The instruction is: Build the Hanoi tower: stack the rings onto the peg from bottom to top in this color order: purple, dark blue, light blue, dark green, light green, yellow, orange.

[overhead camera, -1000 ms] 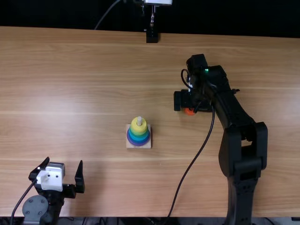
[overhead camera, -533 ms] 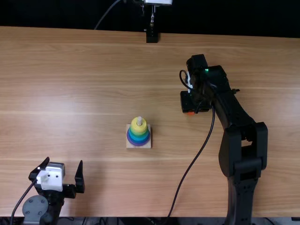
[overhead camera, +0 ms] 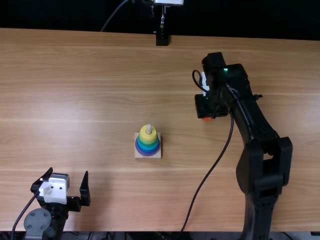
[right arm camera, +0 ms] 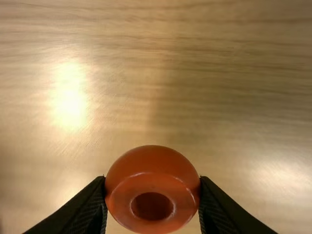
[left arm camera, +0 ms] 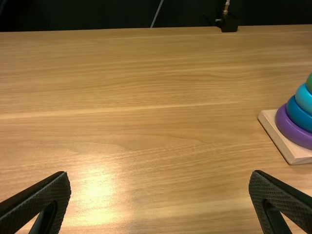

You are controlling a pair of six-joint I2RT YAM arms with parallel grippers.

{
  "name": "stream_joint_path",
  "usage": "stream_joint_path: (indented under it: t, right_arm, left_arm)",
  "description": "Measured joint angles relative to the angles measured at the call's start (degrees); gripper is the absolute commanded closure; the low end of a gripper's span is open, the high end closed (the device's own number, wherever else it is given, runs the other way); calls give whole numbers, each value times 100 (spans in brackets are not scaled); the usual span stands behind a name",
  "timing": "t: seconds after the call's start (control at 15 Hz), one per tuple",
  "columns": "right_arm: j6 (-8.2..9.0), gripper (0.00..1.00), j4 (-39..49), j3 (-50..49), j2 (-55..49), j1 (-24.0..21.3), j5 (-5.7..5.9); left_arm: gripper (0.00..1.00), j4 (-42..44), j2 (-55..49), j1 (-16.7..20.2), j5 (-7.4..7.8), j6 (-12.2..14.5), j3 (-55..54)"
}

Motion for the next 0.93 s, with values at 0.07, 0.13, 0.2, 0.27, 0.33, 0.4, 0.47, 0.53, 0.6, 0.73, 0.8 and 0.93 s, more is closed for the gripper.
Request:
stream_joint_path:
  t: [0.07,0.13,0.2,0.27,0.33,0.4,0.47,0.53,0.6,0.73,0.8,0.93]
  right_arm:
    - [-85,100,-9,20,-269,90,-2]
    - [-151,100,-28,114,-538,243,-4]
    - [-197,100,-33,212,-713,376,-4]
    - [-229,100,-79,284,-881,531,-7]
    - [-247,100,-160,308,-970,647,-7]
    - [-251,100,-343,372,-1010,793,-7]
    - [-254,100,-492,450,-1010,918,-9]
    - [-251,100,-634,518,-1010,1038,-9]
    - [-254,100,-730,616,-1010,1191,-7]
    - [-249,100,-761,769,-1021,1473,-9]
    - [-249,100,-763,774,-1088,1591,-9]
    - [-251,100,-772,776,-1370,1816,-9]
  left_arm:
    - [0,2,0,0,-4,0,0]
    - [0,-2,2,0,-2,-2,0]
    - [0,0,2,-2,-2,-2,0]
    - [0,2,0,-2,-4,0,0]
    - [0,-4,0,-2,-4,-2,0]
    - [0,0,0,-2,-4,-2,0]
    - [0,0,0,-2,0,0,0]
    - [0,0,0,0,-2,-2,0]
    - [0,-2,2,-2,-2,0,0]
    - [0,-2,0,0,-4,-2,0]
    - [0,-2,0,0,-4,-2,0]
    - [0,-2,0,-2,0,0,0]
